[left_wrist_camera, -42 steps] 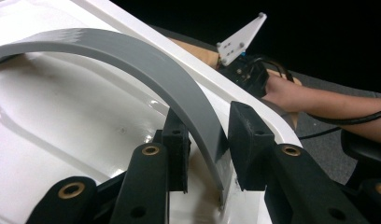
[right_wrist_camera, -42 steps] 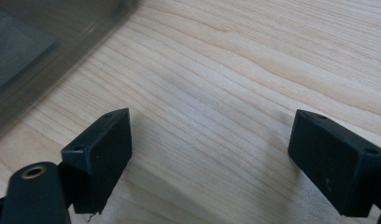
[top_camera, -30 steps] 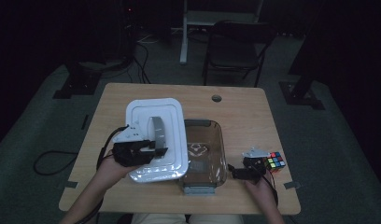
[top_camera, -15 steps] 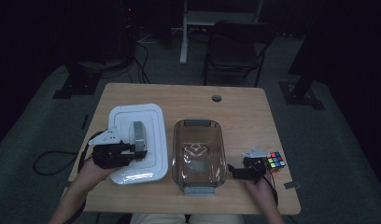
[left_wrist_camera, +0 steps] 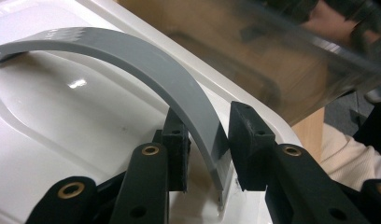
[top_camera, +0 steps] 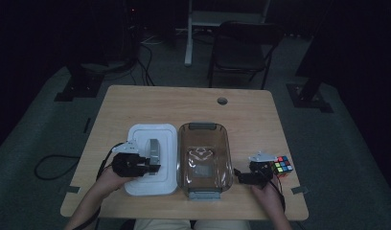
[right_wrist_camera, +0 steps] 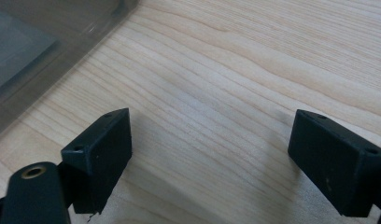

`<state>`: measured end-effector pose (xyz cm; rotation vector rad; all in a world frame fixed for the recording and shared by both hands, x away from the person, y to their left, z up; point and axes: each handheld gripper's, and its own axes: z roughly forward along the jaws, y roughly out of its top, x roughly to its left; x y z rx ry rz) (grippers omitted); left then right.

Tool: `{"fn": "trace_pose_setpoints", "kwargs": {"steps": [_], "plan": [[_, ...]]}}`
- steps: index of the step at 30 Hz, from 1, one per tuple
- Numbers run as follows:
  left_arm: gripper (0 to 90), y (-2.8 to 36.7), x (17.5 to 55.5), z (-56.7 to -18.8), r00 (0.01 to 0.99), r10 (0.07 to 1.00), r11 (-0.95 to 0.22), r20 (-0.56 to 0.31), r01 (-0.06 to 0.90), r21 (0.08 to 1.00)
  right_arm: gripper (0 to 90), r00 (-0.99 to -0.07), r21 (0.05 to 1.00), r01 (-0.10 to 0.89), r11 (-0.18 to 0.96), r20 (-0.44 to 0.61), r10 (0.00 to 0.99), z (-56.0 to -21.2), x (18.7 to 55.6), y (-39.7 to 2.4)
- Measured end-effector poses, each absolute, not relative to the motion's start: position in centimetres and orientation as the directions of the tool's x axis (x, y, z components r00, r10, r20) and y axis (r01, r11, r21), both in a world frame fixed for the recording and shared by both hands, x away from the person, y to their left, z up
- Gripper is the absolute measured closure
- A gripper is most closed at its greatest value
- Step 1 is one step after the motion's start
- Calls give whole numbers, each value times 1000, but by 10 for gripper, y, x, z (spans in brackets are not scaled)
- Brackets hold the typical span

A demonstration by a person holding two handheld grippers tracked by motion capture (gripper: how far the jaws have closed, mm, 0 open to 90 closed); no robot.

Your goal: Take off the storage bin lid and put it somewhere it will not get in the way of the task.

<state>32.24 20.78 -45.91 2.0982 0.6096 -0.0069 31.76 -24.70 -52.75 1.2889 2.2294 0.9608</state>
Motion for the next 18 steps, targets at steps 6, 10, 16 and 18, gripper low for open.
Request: {"fn": "trace_pose_setpoints", "kwargs": {"steps": [6,10,16,18], "plan": [[701,205,332,-478,868,416,-451,-273,457,767,134,-501,724,599,342,5,866,-527,318,-247],[701,205,334,-483,863,423,-455,-275,465,760,135,-501,724,598,343,4,865,-527,318,-247],[699,203,341,-495,857,417,-460,-303,486,743,135,-501,725,598,343,4,865,-527,318,-247],[699,203,343,-499,854,420,-462,-307,492,738,135,-500,724,599,342,5,866,-527,318,-247]]}}
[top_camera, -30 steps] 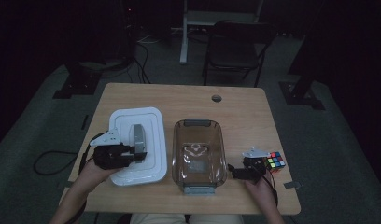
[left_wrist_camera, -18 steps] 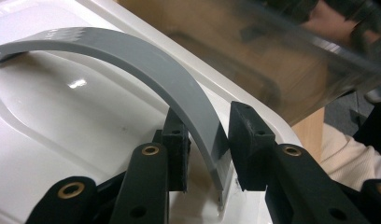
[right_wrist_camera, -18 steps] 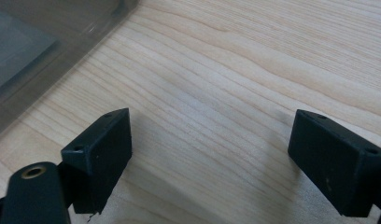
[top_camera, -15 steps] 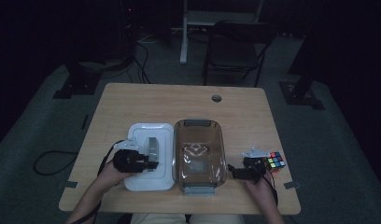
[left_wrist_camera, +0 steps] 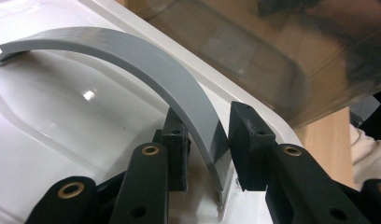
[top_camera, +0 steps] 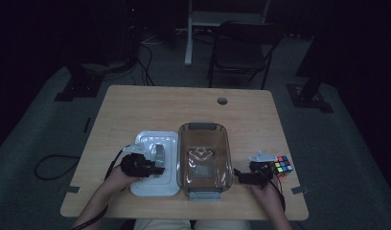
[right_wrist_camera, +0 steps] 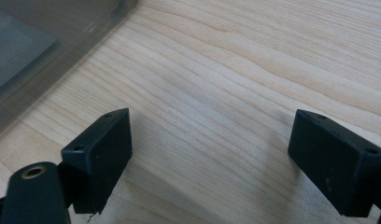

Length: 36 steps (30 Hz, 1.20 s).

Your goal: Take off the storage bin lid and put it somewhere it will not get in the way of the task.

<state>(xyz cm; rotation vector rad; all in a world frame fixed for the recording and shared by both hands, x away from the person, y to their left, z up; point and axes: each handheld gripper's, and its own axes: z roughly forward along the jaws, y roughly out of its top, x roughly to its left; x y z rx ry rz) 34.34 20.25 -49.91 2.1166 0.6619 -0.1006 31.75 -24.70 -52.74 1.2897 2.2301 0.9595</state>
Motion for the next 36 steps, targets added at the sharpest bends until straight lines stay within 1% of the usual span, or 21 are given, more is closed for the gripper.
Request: {"fn": "trace_pose_setpoints", "kwargs": {"steps": [8,13,16,18,19,20,23,24,25,26,28,30,32,33,36], "plan": [[689,201,350,-511,839,428,-458,-335,521,720,134,-500,724,599,342,5,866,-527,318,-247],[656,199,350,-516,818,469,-437,-332,542,718,135,-501,724,599,342,5,866,-527,318,-247],[570,199,349,-513,802,506,-429,-317,553,714,135,-501,725,598,342,4,866,-527,318,-247],[528,201,348,-510,797,520,-427,-308,555,714,135,-500,725,598,342,5,866,-527,318,-247],[496,201,347,-508,792,536,-422,-292,551,720,135,-500,725,598,341,5,866,-527,318,-247],[445,201,346,-506,786,551,-423,-279,552,718,135,-500,725,598,341,5,866,-527,318,-247],[427,203,343,-501,780,573,-423,-252,545,724,135,-500,725,598,341,6,866,-527,318,-247],[384,204,342,-500,776,584,-422,-239,542,727,135,-500,725,599,341,6,866,-527,318,-247],[372,205,342,-499,770,594,-419,-233,543,728,135,-500,725,599,341,6,866,-527,317,-247],[364,208,341,-498,765,598,-406,-237,545,734,135,-500,725,599,341,5,866,-527,317,-247],[296,213,341,-497,755,610,-383,-243,549,743,135,-500,725,598,341,5,866,-527,317,-247],[291,217,340,-496,741,626,-365,-244,555,748,135,-500,725,598,341,5,866,-527,318,-247],[239,221,339,-496,725,646,-355,-237,561,748,135,-501,725,598,342,5,866,-527,318,-247],[192,222,339,-496,718,655,-353,-235,565,746,135,-501,725,598,342,5,866,-527,318,-247],[175,228,337,-495,695,684,-330,-222,566,756,135,-501,725,598,342,5,866,-527,318,-247]]}}
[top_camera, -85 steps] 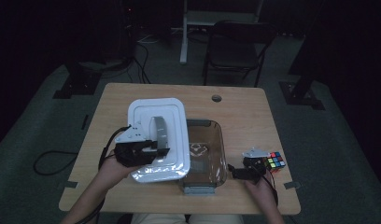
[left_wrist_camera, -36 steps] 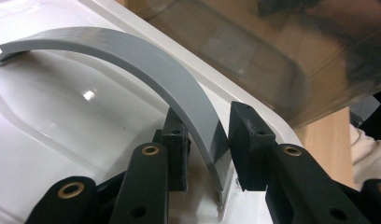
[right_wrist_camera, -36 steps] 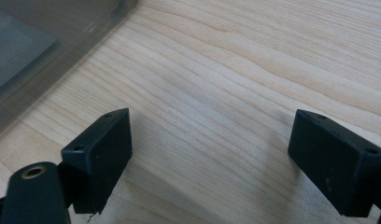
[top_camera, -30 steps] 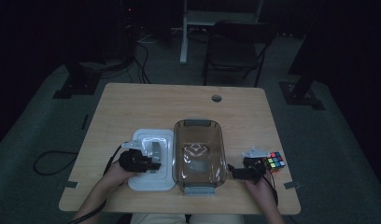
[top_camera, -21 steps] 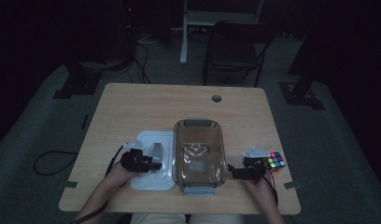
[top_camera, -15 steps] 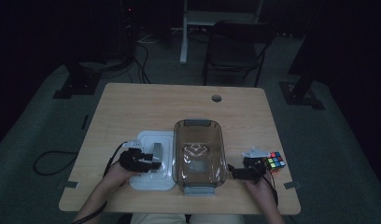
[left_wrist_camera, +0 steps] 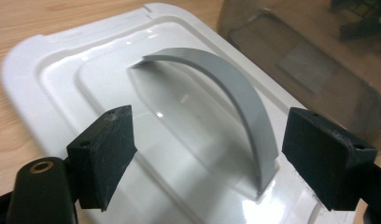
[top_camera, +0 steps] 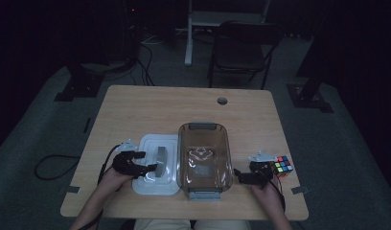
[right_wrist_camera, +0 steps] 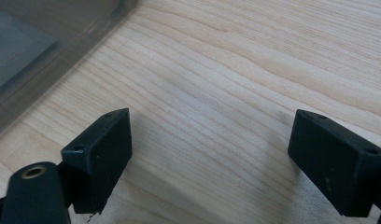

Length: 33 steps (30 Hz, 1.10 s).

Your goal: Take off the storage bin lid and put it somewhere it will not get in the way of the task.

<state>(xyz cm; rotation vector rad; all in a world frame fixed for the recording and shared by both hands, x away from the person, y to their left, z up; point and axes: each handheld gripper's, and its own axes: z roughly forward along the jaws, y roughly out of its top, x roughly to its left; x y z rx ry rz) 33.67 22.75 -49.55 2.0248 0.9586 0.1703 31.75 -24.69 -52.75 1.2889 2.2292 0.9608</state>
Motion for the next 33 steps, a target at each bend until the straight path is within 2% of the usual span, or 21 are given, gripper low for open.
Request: {"fn": "trace_pose_setpoints", "kwargs": {"steps": [2,5,7,9,10,15,21,27,28,29,30,31,32,33], "plan": [[97,231,336,-495,674,704,-317,-225,581,749,135,-501,725,598,342,5,866,-527,318,-247],[94,234,333,-492,631,745,-294,-216,601,743,135,-500,725,598,342,5,866,-527,318,-247],[5,237,332,-490,618,755,-285,-219,609,740,135,-500,725,598,342,5,866,-527,318,-247],[5,239,330,-490,603,769,-278,-211,613,739,135,-501,725,598,342,5,866,-527,318,-247],[5,242,327,-490,585,792,-277,-174,599,751,135,-501,725,598,342,5,866,-527,318,-247],[5,249,321,-492,512,851,-254,-112,590,766,135,-501,725,598,342,5,866,-527,318,-247],[5,259,317,-497,439,893,-211,-102,607,766,135,-501,725,598,342,5,866,-527,318,-247],[5,269,312,-502,335,940,-182,-57,639,747,135,-501,725,598,342,4,866,-527,318,-247],[5,275,312,-503,289,956,-158,-48,646,747,135,-501,725,598,342,4,866,-527,318,-247],[5,275,312,-503,289,956,-158,-48,646,747,135,-501,725,598,342,4,866,-527,318,-247],[5,280,312,-505,236,971,-136,-31,656,742,135,-501,725,598,342,4,866,-527,318,-247],[6,280,312,-505,236,971,-136,-31,656,742,135,-501,725,598,342,4,866,-527,318,-247],[5,286,312,-507,183,983,-118,-9,671,732,135,-501,725,598,342,4,866,-527,318,-247],[6,286,312,-507,183,983,-118,-9,671,732,135,-501,725,598,342,4,866,-527,318,-247]]}}
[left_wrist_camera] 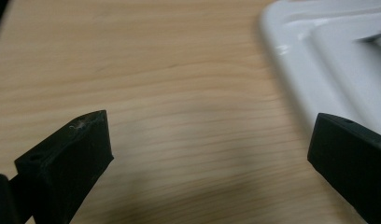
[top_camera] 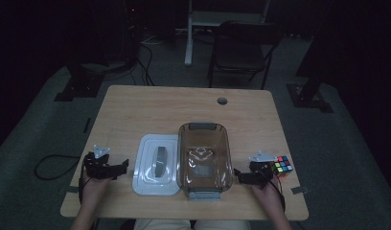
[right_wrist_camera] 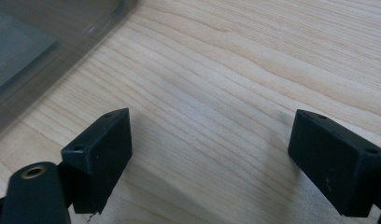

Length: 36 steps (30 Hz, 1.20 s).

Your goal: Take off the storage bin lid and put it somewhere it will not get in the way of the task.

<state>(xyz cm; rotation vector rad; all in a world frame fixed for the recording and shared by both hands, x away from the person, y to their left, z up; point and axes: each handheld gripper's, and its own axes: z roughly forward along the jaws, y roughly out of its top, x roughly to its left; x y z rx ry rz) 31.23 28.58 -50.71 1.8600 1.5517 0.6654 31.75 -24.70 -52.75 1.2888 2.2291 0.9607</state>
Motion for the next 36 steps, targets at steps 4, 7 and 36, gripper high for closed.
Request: {"fn": "trace_pose_setpoints", "kwargs": {"steps": [4,7,36], "plan": [[6,291,314,-514,152,988,-117,11,707,698,135,-501,725,598,342,4,866,-527,318,-247],[6,294,316,-520,125,992,-105,19,730,676,135,-501,725,597,342,4,866,-527,318,-247],[6,295,315,-524,105,994,-82,9,724,684,128,-514,723,594,352,4,858,-527,318,-247]]}}
